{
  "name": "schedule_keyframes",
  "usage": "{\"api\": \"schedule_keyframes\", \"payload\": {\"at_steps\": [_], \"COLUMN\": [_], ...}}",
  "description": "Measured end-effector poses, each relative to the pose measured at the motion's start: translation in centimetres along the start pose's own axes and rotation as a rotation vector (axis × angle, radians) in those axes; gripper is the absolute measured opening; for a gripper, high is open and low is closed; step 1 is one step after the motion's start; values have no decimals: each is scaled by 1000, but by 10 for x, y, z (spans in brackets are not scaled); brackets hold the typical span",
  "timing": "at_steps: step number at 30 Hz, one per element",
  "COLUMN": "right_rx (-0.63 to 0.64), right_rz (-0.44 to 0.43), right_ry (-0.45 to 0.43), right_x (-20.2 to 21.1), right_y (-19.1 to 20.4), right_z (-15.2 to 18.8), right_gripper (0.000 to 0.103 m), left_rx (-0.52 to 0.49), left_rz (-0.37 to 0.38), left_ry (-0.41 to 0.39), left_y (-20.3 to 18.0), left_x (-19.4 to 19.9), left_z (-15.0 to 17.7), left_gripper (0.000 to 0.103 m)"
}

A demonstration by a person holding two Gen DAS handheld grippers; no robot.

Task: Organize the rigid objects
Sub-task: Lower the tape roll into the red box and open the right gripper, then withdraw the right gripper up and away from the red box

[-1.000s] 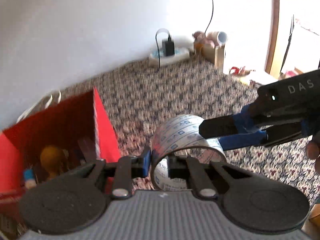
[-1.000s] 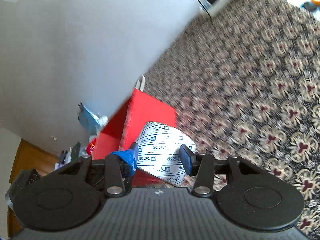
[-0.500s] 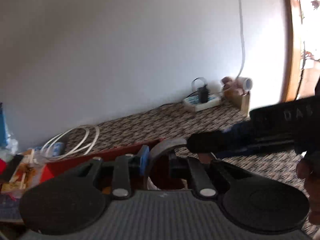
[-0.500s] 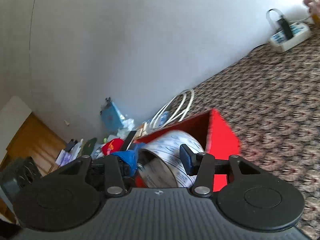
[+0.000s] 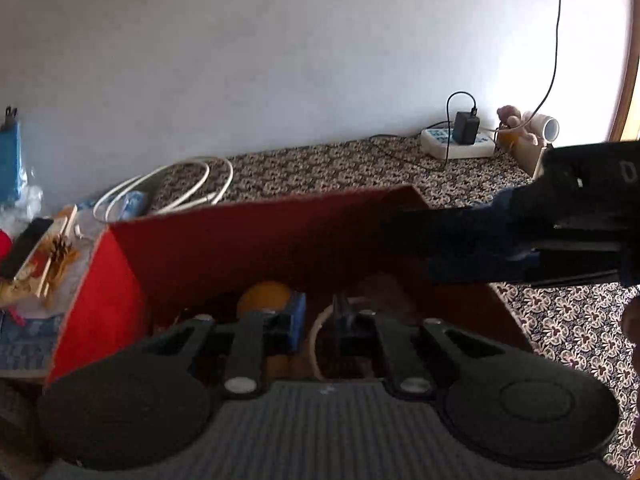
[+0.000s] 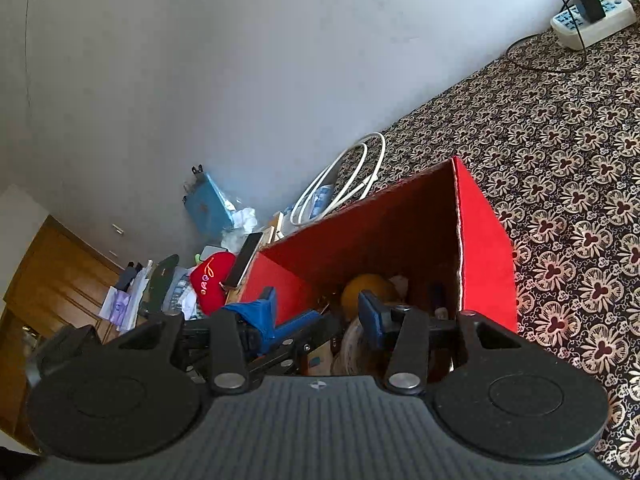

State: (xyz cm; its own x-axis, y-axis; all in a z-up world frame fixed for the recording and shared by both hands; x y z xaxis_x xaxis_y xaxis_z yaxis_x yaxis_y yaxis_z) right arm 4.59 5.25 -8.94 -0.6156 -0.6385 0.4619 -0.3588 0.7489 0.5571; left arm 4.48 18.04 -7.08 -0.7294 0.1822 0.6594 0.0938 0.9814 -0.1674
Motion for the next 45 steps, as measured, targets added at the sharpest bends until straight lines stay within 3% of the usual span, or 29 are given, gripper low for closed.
{"api": "schedule_keyframes", "payload": {"at_steps": [9,15,17,19,33,45], "right_rx": [9,53,70,92,181,189], "right_rz": [131,214,238,252,296,417], "right_ry": [-37,-39,-37,-40,-24,53], "right_x": [11,18,20,22,46,91], "right_y": [-3,3,6,9,12,-31], "right_z": [5,14,17,19,28,44], "right_gripper": [30,30,30,30,30,30], "left_rx": [-10,-15,-18,-18,-1,29], "left_rz": [-68,-99,-109,-114,-206,-231], "left_ry": [43,68,65,56,55,124], "left_y": [12,13,12,12,-7,-58], "left_x": [-1,8,13,20,58,60], "left_z": [1,0,-2,-4,0,31], "left_gripper": [17,32,44,50,60,67]}}
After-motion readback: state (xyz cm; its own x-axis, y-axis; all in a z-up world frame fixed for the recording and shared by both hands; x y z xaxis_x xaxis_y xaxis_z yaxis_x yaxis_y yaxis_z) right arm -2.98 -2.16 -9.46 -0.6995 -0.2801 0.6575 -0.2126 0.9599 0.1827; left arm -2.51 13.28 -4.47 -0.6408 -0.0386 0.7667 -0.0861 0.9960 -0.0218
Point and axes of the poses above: each gripper's, at about its wrist camera, not at the fingertips, and x roughly against the way its jaws point, y to its left, z to its underside, the point moved 8 cm from there along -x, roughly the way its jaws point, and after that the axes turned 14 degrees about x, right-handed, at the moved point
